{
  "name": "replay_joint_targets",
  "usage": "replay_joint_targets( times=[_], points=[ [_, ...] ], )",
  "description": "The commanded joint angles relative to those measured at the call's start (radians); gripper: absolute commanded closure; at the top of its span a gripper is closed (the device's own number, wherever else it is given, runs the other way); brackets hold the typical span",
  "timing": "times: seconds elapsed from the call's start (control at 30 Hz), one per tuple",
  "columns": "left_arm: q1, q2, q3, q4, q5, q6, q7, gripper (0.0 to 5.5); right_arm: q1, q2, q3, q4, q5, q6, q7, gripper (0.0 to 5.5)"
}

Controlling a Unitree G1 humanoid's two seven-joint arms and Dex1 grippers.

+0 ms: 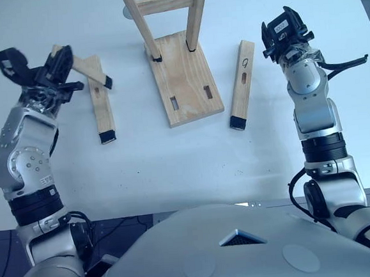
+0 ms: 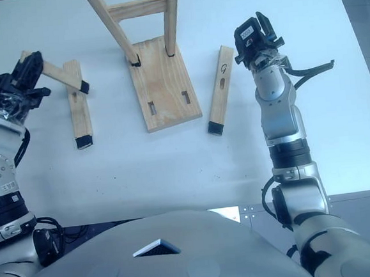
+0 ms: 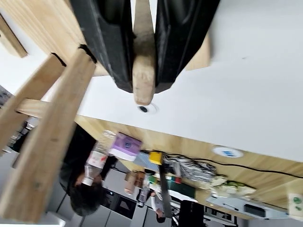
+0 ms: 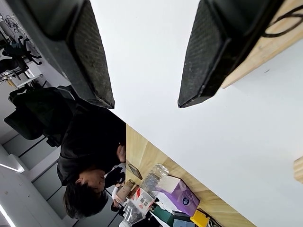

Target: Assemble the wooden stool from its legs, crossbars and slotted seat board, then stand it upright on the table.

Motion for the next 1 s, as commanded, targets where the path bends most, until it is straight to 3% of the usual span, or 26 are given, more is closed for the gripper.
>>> replay_joint_targets(
  times=[0.03,0.43,0.67,1.0],
  points=[
    [-0.03,0.035,0.053,0.088,0.005,-0.017,-0.081,5.12,0.013,0.02,0.015,-0.015,-0.004,-0.001,-0.011,3.03],
    [-0.02,-0.044,0.061,0.186,0.051,-0.026,-0.085,5.12,0.017,0.011,0.03,-0.011,-0.004,0.001,-0.013,3.03],
    [0.002,-0.019,0.053,0.175,0.095,-0.054,-0.109,5.12,0.027,0.006,0.03,-0.018,-0.009,0.001,-0.017,3.03],
    [0.082,-0.104,-0.017,0.169,0.289,-0.213,-0.014,5.12,0.05,0.006,0.039,-0.033,-0.017,0.004,-0.023,3.03]
  ],
)
